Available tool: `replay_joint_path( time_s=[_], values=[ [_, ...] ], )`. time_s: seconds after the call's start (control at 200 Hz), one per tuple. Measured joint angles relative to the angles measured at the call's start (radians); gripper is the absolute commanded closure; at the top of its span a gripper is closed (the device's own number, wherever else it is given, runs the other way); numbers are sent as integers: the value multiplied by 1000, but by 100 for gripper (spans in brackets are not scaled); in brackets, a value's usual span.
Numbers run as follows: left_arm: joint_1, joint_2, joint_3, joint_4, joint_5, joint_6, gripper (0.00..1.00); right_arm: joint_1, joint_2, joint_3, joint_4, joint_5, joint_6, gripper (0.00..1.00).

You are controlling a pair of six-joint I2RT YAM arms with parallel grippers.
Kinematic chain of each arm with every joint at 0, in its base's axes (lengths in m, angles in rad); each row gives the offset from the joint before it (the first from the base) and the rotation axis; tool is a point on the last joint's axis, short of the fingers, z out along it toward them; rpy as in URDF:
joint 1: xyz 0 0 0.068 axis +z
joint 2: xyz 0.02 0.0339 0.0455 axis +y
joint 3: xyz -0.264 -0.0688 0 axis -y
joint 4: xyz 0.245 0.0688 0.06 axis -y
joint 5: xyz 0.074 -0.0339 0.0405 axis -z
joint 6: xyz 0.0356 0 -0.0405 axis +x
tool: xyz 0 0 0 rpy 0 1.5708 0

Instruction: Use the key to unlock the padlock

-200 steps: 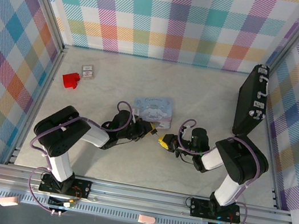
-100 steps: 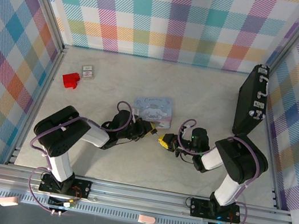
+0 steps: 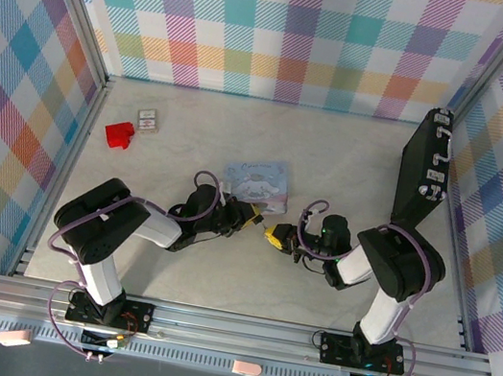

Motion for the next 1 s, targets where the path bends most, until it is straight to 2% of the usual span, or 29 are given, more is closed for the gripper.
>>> replay_joint_path(
  time_s=[0.25,1.0],
  values=[
    [2,-5,-4,0,0,-5,100,-4,43,6,67,-11,24,100],
    [1,-13,-4,-4,-18,-32,100,-5,57,32,93,-19,92,100]
  ],
)
